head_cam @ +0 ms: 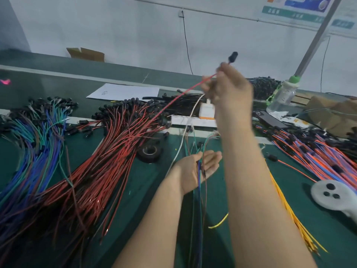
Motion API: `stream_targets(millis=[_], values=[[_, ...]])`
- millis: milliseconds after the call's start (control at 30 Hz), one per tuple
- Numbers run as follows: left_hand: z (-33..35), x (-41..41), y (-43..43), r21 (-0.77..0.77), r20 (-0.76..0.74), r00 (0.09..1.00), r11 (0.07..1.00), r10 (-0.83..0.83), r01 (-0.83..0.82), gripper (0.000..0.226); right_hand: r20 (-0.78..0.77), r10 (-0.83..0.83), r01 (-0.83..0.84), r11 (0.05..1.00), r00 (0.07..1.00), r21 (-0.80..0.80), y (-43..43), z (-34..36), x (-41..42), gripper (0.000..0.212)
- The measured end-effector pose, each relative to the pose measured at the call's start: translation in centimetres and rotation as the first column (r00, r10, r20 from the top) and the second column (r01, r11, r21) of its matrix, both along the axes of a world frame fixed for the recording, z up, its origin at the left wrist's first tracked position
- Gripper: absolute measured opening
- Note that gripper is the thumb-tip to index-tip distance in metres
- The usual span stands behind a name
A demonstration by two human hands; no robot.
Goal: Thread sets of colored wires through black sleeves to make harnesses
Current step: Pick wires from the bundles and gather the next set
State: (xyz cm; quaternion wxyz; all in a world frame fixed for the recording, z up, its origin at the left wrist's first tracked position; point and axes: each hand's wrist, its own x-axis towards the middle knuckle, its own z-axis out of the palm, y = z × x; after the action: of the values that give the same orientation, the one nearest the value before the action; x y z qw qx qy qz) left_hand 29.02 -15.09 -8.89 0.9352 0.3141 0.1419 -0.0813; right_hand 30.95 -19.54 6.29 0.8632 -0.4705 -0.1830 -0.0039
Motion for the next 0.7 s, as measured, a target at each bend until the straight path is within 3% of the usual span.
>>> stream_targets(millis=[67, 167, 200, 300, 400, 433, 500, 567, 600, 700], values=[[0.1, -0.2, -0.1, -0.108, 0.022, 1.000, 0.994, 0.002, 0.001, 0.035, -0.043, -0.006, 0.011, 0.991, 0.999, 0.131, -3.7, 1.4, 0.5, 0.031], [0.1, -0.3, -0.1, -0.090, 0.050, 0.999, 0.996, -0.020, 0.024, 0.039, -0.109, 0.241, -0.195, 0.925, 0.964, 0.326, -8.6, 1.5, 1.0, 0.019], [0.3, -0.5, -0.2, -0.067, 0.048, 0.999, 0.997, -0.021, 0.025, 0.040, -0.115, 0.293, -0.247, 0.920, 0.949, 0.305, -9.8, 1.0, 1.2, 0.016], [0.5, -0.6, -0.5, -0.038, 0.051, 0.999, 0.999, -0.011, 0.013, 0.040, -0.197, 0.148, -0.149, 0.989, 0.969, 0.008, -10.4, -2.0, 1.3, 0.015], [0.8, -0.8, -0.9, 0.024, 0.069, 0.997, 0.999, -0.024, 0.022, 0.038, -0.181, -0.087, 0.048, 0.977, 0.980, -0.209, -8.2, -6.7, 1.1, 0.022], [0.8, -0.9, -1.1, 0.053, 0.073, 0.997, 0.998, -0.035, 0.031, 0.038, -0.120, -0.178, 0.132, 0.937, 0.977, -0.323, -7.4, -8.2, 0.9, 0.023], [1.1, -1.1, -1.6, 0.124, 0.074, 0.995, 0.991, -0.067, 0.057, 0.036, 0.119, -0.277, 0.290, 0.733, 0.953, -0.615, -6.1, -10.9, 0.8, 0.025], [1.3, -1.3, -1.7, 0.167, 0.079, 0.994, 0.984, -0.071, 0.057, 0.037, 0.271, -0.215, 0.345, 0.532, 0.938, -0.773, -5.6, -12.4, 0.8, 0.032], [1.4, -1.4, -1.7, 0.182, 0.078, 0.995, 0.982, -0.059, 0.044, 0.039, 0.270, -0.162, 0.315, 0.492, 0.949, -0.812, -5.6, -12.8, 1.0, 0.034], [1.3, -1.3, -1.1, 0.200, 0.065, 0.998, 0.980, 0.000, -0.013, 0.032, 0.213, -0.018, 0.187, 0.554, 0.977, -0.811, -6.4, -12.8, 1.4, 0.037]])
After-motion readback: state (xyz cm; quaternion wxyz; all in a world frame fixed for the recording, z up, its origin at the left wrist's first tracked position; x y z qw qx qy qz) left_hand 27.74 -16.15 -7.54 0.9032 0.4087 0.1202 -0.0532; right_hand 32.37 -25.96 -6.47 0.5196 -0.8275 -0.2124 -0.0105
